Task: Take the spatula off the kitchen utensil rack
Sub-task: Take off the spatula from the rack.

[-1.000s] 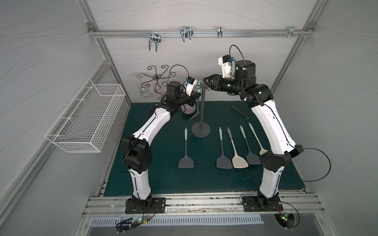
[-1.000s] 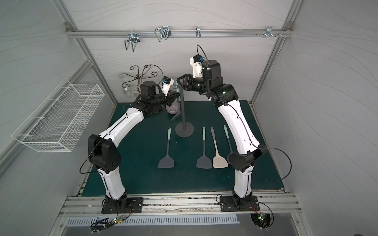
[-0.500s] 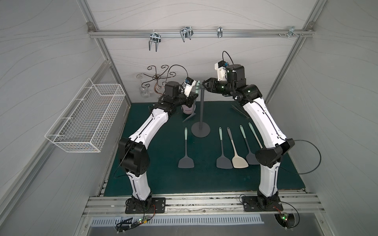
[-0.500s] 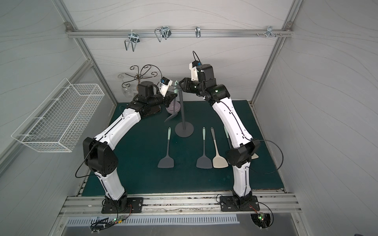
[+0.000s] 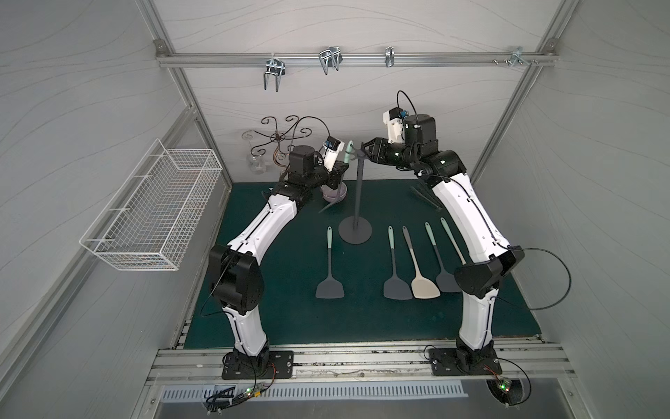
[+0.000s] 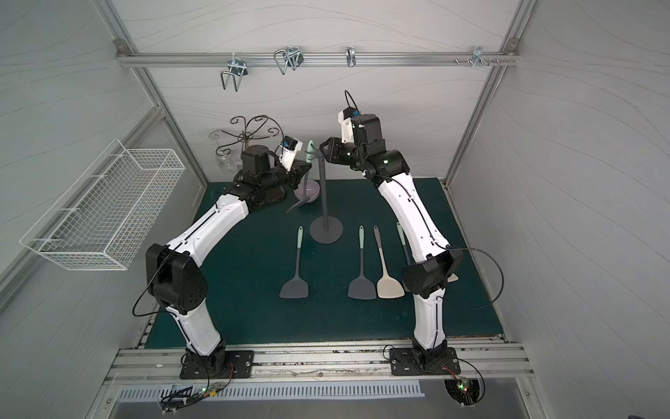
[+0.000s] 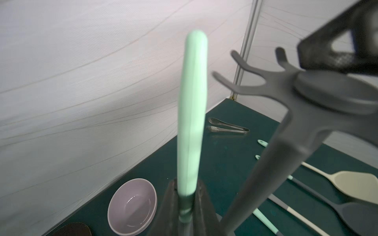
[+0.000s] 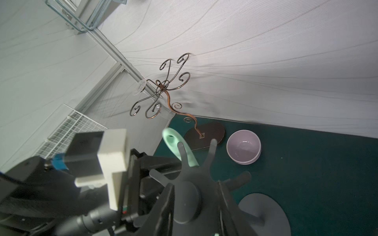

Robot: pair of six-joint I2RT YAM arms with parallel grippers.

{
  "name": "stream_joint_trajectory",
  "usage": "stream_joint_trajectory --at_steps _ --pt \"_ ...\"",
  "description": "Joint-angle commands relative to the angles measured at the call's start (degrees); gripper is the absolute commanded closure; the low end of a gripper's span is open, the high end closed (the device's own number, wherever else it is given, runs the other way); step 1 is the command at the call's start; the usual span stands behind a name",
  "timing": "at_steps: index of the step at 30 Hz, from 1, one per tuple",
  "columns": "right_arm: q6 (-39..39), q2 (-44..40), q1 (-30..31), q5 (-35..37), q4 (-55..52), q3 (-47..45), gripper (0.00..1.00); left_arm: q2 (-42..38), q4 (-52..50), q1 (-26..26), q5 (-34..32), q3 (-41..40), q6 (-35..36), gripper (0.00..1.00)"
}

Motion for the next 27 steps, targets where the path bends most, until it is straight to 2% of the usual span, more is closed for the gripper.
stream_joint_trajectory --at_steps 1,5,8,16,21,24,27 --pt "-0.93 4.53 -0.97 0.57 -10.24 -1.31 0.64 0.11 11.28 4.42 4.83 2.49 -7.80 1.00" --pt "-1.26 4.44 -0.94 -1.44 -9.23 -1.10 0.63 0.61 10.53 5.61 8.48 2.31 -9.10 1.00" --pt "-1.06 4.13 -0.93 -4.89 -7.62 0.66 0.61 -0.35 8.77 5.60 7.58 2.35 -9.10 1.00" --pt "1.34 1.05 -1.11 -12.27 -0.23 4.65 0.52 -6.66 -1.04 5.58 -5.49 2.30 -7.35 1.00" --pt "1.01 -2.47 -1.10 -12.79 2.03 5.34 0.50 -12.23 -5.38 5.64 -12.73 0.67 -7.65 1.00" --pt "0.21 -5.84 -1.10 -12.26 1.76 3.45 0.49 -15.79 -8.88 5.69 -16.13 0.25 -9.55 1.00" --pt "-1.38 -11.79 -1.02 -10.62 2.48 -3.15 0.48 -19.51 -13.90 5.70 -17.44 -0.28 -12.52 1.00"
